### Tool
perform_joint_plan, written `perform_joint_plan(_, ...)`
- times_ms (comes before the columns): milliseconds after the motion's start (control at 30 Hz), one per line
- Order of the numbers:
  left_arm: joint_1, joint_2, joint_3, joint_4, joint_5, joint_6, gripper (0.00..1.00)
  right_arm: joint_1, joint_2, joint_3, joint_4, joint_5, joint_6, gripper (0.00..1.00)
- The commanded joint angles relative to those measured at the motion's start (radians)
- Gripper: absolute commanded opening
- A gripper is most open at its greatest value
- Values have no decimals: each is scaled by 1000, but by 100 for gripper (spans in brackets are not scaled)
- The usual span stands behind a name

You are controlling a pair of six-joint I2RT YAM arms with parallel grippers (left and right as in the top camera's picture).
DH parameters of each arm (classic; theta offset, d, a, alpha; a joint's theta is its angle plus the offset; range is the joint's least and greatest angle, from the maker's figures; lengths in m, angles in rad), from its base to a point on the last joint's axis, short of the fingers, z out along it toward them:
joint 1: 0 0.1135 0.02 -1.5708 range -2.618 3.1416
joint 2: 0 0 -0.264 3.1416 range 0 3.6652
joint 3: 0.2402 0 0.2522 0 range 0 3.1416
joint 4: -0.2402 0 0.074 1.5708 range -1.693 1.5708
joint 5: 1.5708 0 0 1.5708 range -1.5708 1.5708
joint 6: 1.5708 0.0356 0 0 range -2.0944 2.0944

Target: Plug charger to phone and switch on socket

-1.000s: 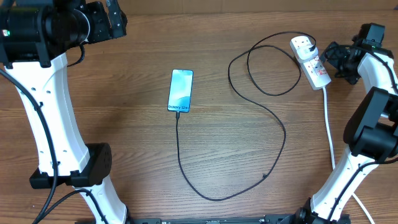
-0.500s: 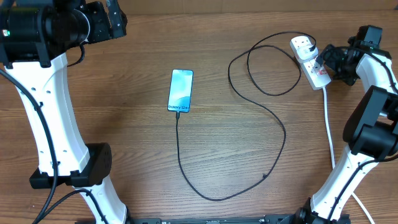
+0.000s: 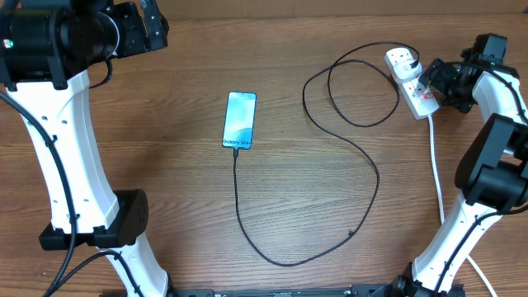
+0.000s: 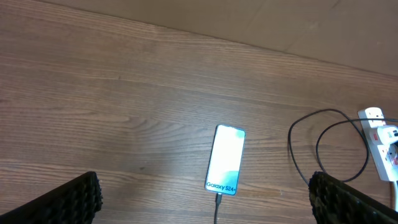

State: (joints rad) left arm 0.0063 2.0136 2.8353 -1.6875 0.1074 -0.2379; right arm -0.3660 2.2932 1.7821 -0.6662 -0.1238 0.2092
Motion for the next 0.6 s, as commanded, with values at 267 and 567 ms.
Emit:
perform_joint_plan(267,-6,-11,-1,-2,-14,-17,100,0,10,4,27,-4,-5,100)
perform_joint_plan(567,-6,-11,-1,-2,-14,-17,99,0,10,4,34,-4,-5,100)
